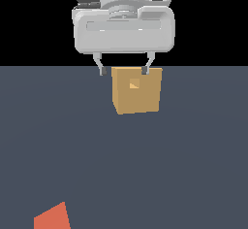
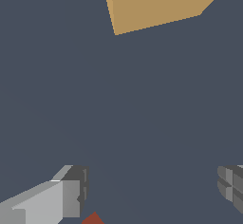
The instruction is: Insert the peg into the horizontal hole in a box.
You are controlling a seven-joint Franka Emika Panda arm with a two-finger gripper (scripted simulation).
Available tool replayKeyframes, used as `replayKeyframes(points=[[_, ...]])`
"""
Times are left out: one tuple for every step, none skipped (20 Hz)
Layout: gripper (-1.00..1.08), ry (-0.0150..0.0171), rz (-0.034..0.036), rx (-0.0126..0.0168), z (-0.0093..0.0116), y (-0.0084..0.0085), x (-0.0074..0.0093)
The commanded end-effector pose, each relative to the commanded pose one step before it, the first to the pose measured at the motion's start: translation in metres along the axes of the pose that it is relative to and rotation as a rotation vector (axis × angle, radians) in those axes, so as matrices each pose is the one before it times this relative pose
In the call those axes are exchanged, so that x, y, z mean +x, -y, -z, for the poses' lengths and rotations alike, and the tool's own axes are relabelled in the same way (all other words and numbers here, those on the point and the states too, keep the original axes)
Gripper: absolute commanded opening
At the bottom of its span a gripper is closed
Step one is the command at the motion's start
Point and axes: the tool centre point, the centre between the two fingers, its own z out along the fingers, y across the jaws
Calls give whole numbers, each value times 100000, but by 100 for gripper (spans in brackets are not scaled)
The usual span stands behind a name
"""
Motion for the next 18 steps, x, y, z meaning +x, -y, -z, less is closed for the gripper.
replayKeyframes(points=[[100, 0, 0, 0, -1, -1, -1], [100, 0, 0, 0, -6, 6, -39], [100, -1, 154, 0, -19, 20, -22], [100, -3, 183, 4, -34, 32, -83], [100, -4, 258, 5, -47, 45, -115], [100, -5, 331, 6, -61, 58, -148], [100, -6, 403, 8, -74, 71, -182], [100, -7, 478, 9, -87, 83, -213], [100, -8, 552, 11, -101, 95, -244], [100, -9, 621, 12, -114, 108, -278], [100, -10, 695, 14, -127, 120, -309], [100, -11, 766, 15, -140, 132, -341], [100, -12, 837, 16, -153, 144, -373], [100, -13, 905, 18, -166, 155, -405], [100, -13, 976, 19, -178, 167, -436], [100, -14, 1045, 20, -191, 178, -468], [100, -15, 1115, 22, -204, 189, -498], [100, -16, 1182, 23, -217, 201, -530]])
